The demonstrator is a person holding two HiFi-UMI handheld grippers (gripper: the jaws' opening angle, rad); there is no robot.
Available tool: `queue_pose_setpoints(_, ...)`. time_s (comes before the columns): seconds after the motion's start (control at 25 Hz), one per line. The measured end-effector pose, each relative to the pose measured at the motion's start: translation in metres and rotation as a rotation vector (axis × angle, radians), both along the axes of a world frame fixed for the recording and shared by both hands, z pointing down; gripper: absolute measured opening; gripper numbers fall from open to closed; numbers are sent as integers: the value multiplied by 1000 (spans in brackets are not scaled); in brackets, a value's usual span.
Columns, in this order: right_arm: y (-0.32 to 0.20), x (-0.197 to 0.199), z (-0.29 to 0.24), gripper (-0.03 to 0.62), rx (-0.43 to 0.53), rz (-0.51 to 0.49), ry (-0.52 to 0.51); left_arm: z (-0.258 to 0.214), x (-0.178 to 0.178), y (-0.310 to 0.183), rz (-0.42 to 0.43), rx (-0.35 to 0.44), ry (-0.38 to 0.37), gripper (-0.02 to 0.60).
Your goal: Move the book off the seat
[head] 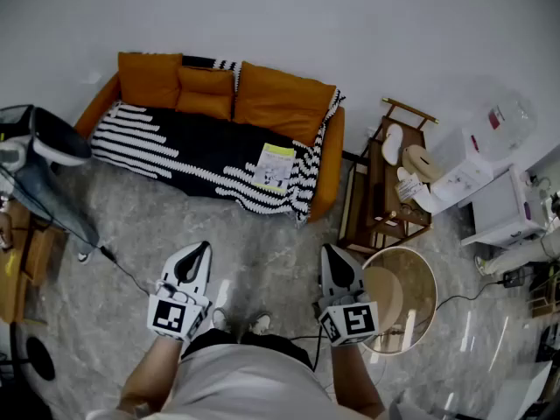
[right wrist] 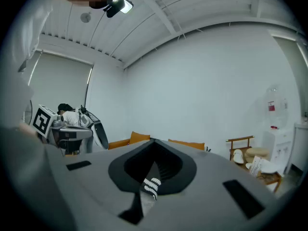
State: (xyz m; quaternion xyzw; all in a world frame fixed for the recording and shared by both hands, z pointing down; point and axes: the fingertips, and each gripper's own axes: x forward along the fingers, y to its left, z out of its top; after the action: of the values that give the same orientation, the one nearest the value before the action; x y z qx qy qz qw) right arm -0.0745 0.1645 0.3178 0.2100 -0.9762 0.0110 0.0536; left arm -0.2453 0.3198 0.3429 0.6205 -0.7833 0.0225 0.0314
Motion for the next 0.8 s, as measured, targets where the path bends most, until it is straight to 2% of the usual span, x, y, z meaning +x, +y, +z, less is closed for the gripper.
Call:
queue_pose_setpoints(0.12,0,3,-3,21,21,-6,-8,2,3,2,-8,8,12,17)
queue_pose_setpoints(0.24,4,6,-5,21,24,-11,-10,0,8,4,1,-2,-9,16)
queue_pose_setpoints(0.4,6,10,3,21,-1,-20,-7,-1,12,3,-2,-11,-15,16)
queue_pose_setpoints(0.6,3,19,7,21,-82,-39,-68,4,20,1,-7,-30,-12,17)
queue_pose_setpoints(0.8,-12,31,19,21,-83,-22,-52,1,33,-8,3,-7,-11,17)
